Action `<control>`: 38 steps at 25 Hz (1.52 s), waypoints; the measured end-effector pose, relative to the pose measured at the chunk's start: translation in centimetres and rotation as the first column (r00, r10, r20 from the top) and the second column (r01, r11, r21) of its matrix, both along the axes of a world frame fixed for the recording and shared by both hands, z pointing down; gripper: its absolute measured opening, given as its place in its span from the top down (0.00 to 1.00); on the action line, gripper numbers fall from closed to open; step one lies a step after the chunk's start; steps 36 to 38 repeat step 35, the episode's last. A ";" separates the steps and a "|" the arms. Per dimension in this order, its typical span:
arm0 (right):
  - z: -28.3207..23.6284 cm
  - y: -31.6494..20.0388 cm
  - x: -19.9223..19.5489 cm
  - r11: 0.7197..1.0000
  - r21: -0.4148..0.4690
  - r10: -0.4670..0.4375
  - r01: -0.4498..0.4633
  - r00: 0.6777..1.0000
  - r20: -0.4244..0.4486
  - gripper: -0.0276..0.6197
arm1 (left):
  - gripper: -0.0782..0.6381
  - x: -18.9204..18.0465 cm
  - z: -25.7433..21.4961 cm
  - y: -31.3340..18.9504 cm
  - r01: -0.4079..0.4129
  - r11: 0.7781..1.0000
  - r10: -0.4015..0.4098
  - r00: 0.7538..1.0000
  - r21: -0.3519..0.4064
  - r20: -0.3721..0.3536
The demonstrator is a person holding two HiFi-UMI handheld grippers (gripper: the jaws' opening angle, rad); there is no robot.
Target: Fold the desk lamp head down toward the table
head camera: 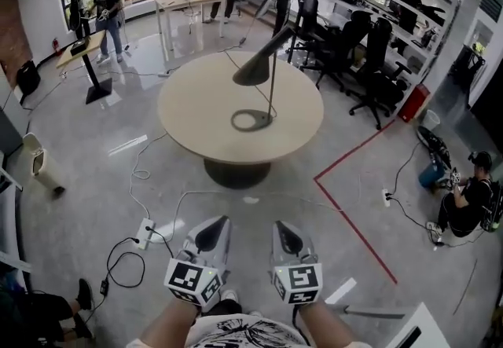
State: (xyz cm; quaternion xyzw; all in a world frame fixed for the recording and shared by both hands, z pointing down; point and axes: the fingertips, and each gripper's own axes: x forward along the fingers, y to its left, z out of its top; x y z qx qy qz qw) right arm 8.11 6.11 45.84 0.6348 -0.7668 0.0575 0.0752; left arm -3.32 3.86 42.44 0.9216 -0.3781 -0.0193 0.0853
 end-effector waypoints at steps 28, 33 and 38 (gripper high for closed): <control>-1.0 5.7 0.0 0.998 -0.010 -0.061 0.060 0.998 -0.014 0.94 | 0.88 1.5 -1.0 6.4 0.017 1.000 -0.017 1.000 0.017 0.017; 0.0 5.4 1.5 0.998 -0.004 -0.061 0.061 0.998 -0.020 0.94 | 0.88 3.0 0.1 6.2 0.015 1.000 -0.016 1.000 0.020 0.020; 0.4 5.4 2.1 0.998 -0.002 -0.063 0.063 0.998 -0.022 0.94 | 0.88 3.6 0.4 6.2 0.017 1.000 -0.017 1.000 0.019 0.021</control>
